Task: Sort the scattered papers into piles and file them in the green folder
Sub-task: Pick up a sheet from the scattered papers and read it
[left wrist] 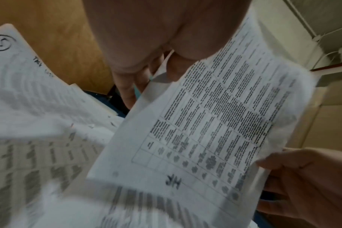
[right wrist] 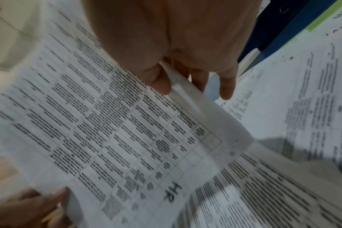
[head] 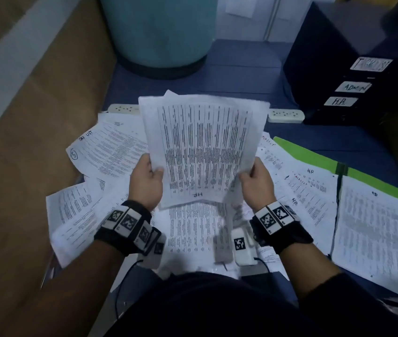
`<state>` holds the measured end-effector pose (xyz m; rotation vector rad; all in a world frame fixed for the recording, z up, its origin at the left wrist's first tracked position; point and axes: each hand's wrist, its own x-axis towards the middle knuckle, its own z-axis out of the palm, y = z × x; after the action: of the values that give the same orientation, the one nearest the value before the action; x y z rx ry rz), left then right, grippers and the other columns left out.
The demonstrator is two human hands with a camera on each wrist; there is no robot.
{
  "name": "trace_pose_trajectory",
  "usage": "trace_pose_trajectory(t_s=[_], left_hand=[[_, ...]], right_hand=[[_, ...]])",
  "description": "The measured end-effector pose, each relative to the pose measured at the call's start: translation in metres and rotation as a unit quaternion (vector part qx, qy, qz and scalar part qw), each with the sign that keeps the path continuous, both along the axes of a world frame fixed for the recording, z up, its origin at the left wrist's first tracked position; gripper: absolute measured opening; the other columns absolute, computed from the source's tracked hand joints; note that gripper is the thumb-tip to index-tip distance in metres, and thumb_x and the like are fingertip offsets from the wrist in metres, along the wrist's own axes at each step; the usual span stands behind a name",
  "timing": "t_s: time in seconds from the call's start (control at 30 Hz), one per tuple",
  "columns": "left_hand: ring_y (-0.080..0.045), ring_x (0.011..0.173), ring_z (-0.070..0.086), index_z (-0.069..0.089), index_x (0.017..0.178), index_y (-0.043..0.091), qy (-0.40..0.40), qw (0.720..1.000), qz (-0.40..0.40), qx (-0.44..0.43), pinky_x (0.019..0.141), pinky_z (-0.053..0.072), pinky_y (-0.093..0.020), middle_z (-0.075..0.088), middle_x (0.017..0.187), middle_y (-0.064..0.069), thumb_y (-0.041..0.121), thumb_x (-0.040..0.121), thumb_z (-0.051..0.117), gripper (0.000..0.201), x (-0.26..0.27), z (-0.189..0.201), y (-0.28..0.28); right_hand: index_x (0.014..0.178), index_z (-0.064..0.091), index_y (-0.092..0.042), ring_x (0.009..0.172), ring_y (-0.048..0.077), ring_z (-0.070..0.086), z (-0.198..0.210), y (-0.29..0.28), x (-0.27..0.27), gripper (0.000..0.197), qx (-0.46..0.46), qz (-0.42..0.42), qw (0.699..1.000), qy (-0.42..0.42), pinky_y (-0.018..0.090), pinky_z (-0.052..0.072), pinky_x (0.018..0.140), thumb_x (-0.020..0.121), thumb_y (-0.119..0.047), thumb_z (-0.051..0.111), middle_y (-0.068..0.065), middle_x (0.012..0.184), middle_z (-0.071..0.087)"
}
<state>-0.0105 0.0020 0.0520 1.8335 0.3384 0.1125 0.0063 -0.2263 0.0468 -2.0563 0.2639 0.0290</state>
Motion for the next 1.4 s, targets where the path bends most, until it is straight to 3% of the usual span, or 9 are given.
trace_pose_trajectory(t_s=[0.2, 0.37, 0.5, 0.6, 0.8, 1.0, 1.1, 1.23, 1.4], left_hand=[[0.003, 0.068, 0.058, 0.052, 0.107, 0.014, -0.014, 0.997, -0.078, -0.016, 0.057, 0.045, -0.011, 0.064, 0.092, 0.008, 0.001, 0.092, 0.050, 0.020, 0.009, 0.018, -0.073], [-0.008, 0.085, 0.064, 0.054, 0.107, 0.016, 0.040, 0.987, -0.156, -0.024, 0.067, 0.051, -0.016, 0.067, 0.101, 0.002, 0.001, 0.090, 0.054, 0.022, 0.013, 0.008, -0.172], [-0.013, 0.084, 0.064, 0.051, 0.105, 0.015, 0.125, 0.960, -0.247, -0.044, 0.066, 0.055, -0.017, 0.066, 0.098, -0.003, -0.001, 0.091, 0.054, 0.022, 0.002, -0.015, -0.262], [-0.025, 0.088, 0.066, 0.053, 0.107, 0.011, 0.181, 0.938, -0.293, -0.046, 0.080, 0.056, -0.036, 0.068, 0.105, -0.013, -0.006, 0.089, 0.055, 0.025, -0.005, -0.040, -0.319], [-0.021, 0.086, 0.061, 0.049, 0.127, 0.007, 0.193, 0.929, -0.317, -0.004, 0.067, 0.051, -0.023, 0.065, 0.113, -0.011, -0.004, 0.088, 0.058, 0.041, -0.008, -0.060, -0.402], [-0.025, 0.138, 0.035, 0.016, 0.152, 0.019, 0.238, 0.892, -0.374, 0.092, 0.106, 0.033, -0.031, 0.027, 0.155, -0.001, 0.015, 0.091, 0.058, 0.074, -0.013, -0.078, -0.433], [-0.024, 0.136, 0.037, 0.015, 0.152, 0.021, 0.236, 0.870, -0.413, 0.126, 0.105, 0.034, -0.031, 0.027, 0.155, -0.004, 0.017, 0.091, 0.059, 0.076, -0.017, -0.080, -0.438], [-0.017, 0.112, 0.057, 0.012, 0.153, 0.025, 0.241, 0.853, -0.448, 0.114, 0.087, 0.039, -0.022, 0.029, 0.154, -0.003, 0.020, 0.091, 0.058, 0.077, -0.013, -0.077, -0.439], [-0.016, 0.123, 0.051, 0.020, 0.151, 0.026, 0.224, 0.887, -0.401, 0.050, 0.098, 0.044, -0.029, 0.025, 0.156, 0.000, 0.017, 0.088, 0.061, 0.075, -0.005, -0.068, -0.410]], right_hand=[[0.089, 0.052, -0.010, 0.067, 0.017, 0.050, 0.008, -0.078, -0.016, 0.011, 0.036, -0.091, 0.995, -0.030, 0.026, 0.040, 0.059, 0.083, -0.003, 0.047, 0.006, 0.079, 0.059], [0.086, 0.047, -0.014, 0.062, 0.009, 0.044, 0.005, -0.174, -0.053, 0.015, 0.018, -0.151, 0.988, 0.016, 0.009, 0.032, 0.047, 0.085, 0.001, 0.045, -0.005, 0.073, 0.050], [0.110, 0.053, -0.011, 0.089, 0.020, 0.057, -0.023, -0.256, -0.090, 0.026, -0.007, -0.224, 0.970, 0.091, 0.025, 0.041, 0.074, 0.086, -0.001, 0.047, 0.002, 0.101, 0.062], [0.114, 0.054, -0.009, 0.092, 0.023, 0.057, -0.043, -0.309, -0.112, 0.030, -0.030, -0.269, 0.953, 0.134, 0.024, 0.039, 0.075, 0.086, -0.001, 0.048, 0.006, 0.106, 0.063], [0.124, 0.054, -0.006, 0.089, 0.024, 0.055, -0.061, -0.380, -0.131, 0.039, -0.060, -0.343, 0.923, 0.163, 0.021, 0.035, 0.072, 0.085, 0.002, 0.052, 0.012, 0.111, 0.061], [0.148, 0.030, -0.012, 0.128, 0.028, 0.047, -0.070, -0.410, -0.139, 0.075, -0.049, -0.301, 0.929, 0.211, 0.030, 0.038, 0.100, 0.085, -0.024, 0.069, 0.010, 0.143, 0.046], [0.140, 0.037, -0.009, 0.127, 0.031, 0.046, -0.085, -0.413, -0.143, 0.069, -0.144, -0.187, 0.919, 0.315, 0.035, 0.039, 0.102, 0.084, -0.034, 0.068, 0.013, 0.141, 0.046], [0.090, 0.045, -0.012, 0.089, 0.029, 0.055, -0.090, -0.414, -0.140, 0.041, -0.214, -0.165, 0.907, 0.323, 0.033, 0.047, 0.073, 0.078, -0.044, 0.066, 0.012, 0.100, 0.055], [0.129, 0.050, -0.017, 0.121, 0.031, 0.046, -0.072, -0.401, -0.123, 0.049, -0.166, -0.248, 0.927, 0.227, 0.044, 0.043, 0.100, 0.086, -0.035, 0.064, 0.008, 0.136, 0.045]])
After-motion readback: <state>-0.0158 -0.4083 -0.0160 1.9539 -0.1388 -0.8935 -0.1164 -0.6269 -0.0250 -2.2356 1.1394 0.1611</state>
